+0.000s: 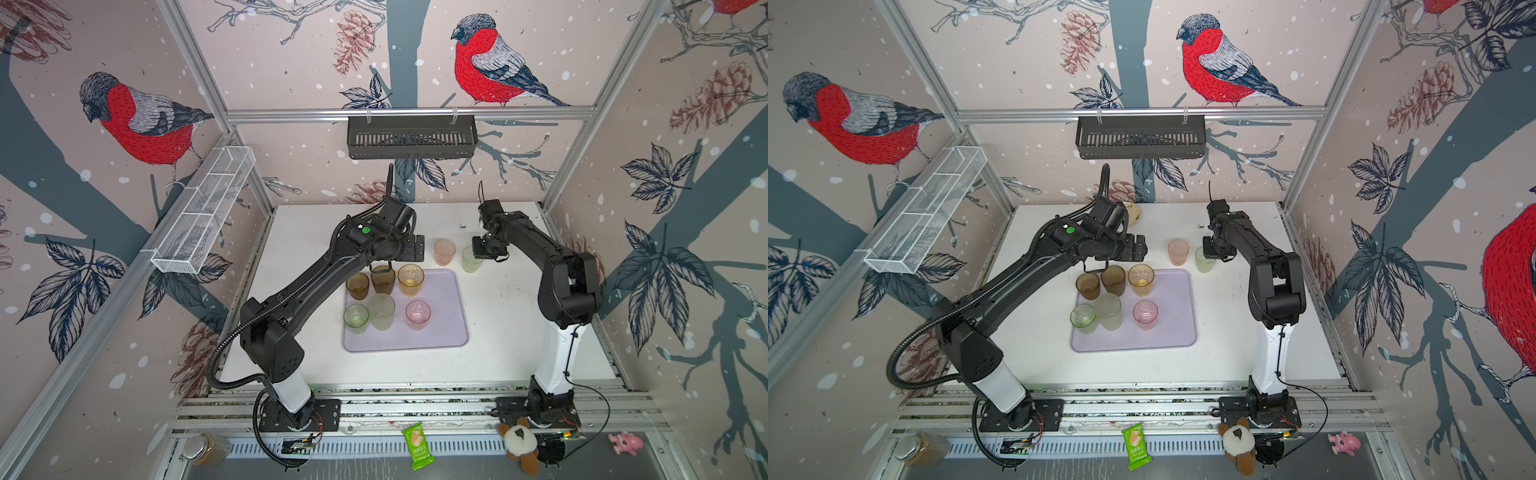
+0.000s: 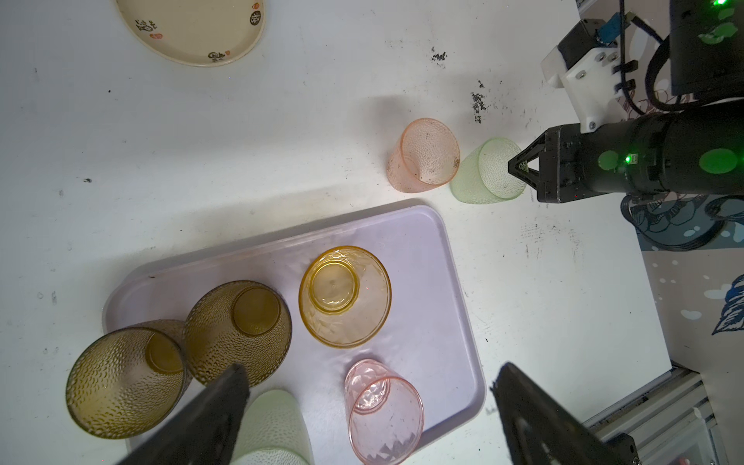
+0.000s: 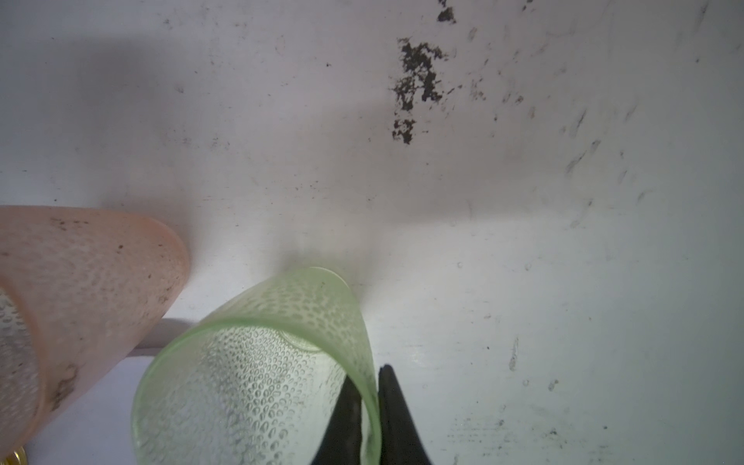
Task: Place the glasses into the tray
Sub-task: Pick up the glass from the top-right of the table.
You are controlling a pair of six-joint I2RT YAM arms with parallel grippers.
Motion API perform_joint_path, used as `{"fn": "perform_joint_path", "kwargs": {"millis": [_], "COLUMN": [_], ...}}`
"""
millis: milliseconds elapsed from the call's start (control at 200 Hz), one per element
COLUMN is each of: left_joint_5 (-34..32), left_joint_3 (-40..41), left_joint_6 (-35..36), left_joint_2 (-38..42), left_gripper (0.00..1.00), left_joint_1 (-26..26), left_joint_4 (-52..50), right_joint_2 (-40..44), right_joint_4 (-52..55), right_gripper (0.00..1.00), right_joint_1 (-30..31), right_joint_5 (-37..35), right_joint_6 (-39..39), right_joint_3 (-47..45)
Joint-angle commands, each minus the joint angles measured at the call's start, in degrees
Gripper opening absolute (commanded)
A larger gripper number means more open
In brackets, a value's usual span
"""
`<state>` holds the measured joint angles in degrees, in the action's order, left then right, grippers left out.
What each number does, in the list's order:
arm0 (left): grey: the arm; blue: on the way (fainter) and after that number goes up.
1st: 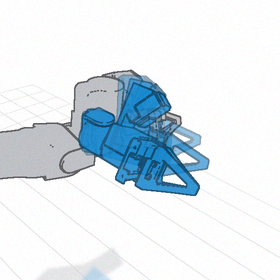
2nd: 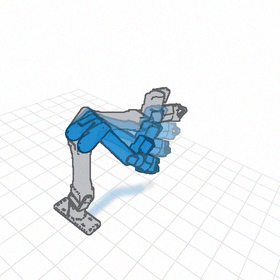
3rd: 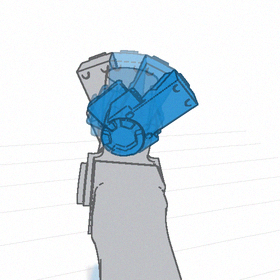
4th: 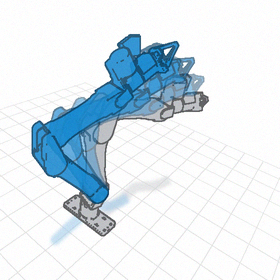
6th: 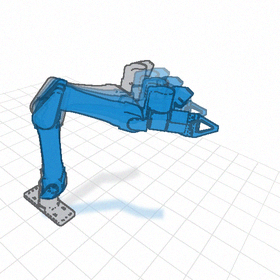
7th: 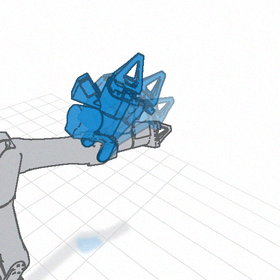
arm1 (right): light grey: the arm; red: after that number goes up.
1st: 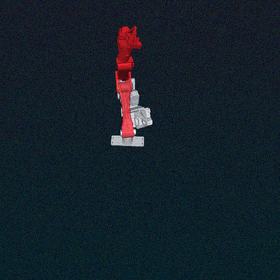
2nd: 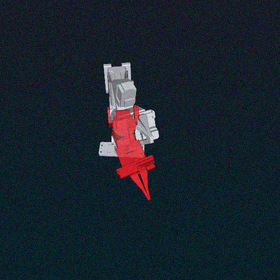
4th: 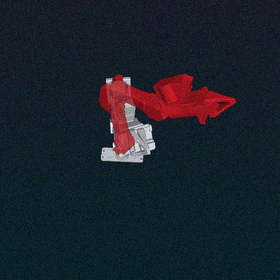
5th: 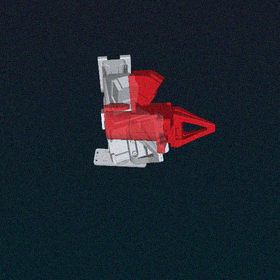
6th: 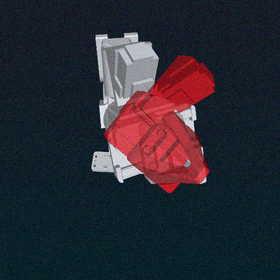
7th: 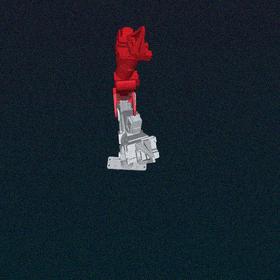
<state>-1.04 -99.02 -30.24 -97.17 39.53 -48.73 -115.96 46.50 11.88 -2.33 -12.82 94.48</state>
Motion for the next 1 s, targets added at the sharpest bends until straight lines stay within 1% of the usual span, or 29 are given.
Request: {"fn": "perform_joint_path", "kwargs": {"millis": [0,265,465,600,745,881,996], "left_joint_5": [0.5,0.2,-1.0,-2.0,-2.7,-2.6,-0.5], "left_joint_3": [0.4,1.6,3.8,5.8,7.0,6.9,8.4], "left_joint_6": [-1.0,-0.9,-1.5,-1.2,0.5,1.8,3.5], "left_joint_2": [0.6,1.3,2.6,3.9,5.0,5.3,6.6], "left_gripper": [0.96,0.96,0.96,0.96,0.96,0.96,0.96], "left_joint_1": [-0.1,0.0,-0.2,-0.2,-0.2,-0.2,-0.2], "left_joint_4": [1.1,2.1,2.5,3.7,4.9,3.8,3.2], "right_joint_2": [1.2,4.1,9.7,13.9,17.1,18.6,18.3], "right_joint_4": [0.8,1.4,3.5,5.0,6.5,7.7,8.0], "right_gripper": [0.09,0.05,0.04,0.04,0.04,0.04,0.03], "right_joint_1": [0.0,0.0,0.9,2.7,5.6,8.7,10.8], "right_joint_5": [-1.9,-2.8,-3.1,-3.1,-2.6,-2.1,-1.6], "right_joint_6": [0.9,1.0,0.8,0.0,-1.6,-3.2,-4.3], "right_joint_3": [-0.3,-2.7,-5.8,-9.3,-11.6,-11.9,-11.4]}}
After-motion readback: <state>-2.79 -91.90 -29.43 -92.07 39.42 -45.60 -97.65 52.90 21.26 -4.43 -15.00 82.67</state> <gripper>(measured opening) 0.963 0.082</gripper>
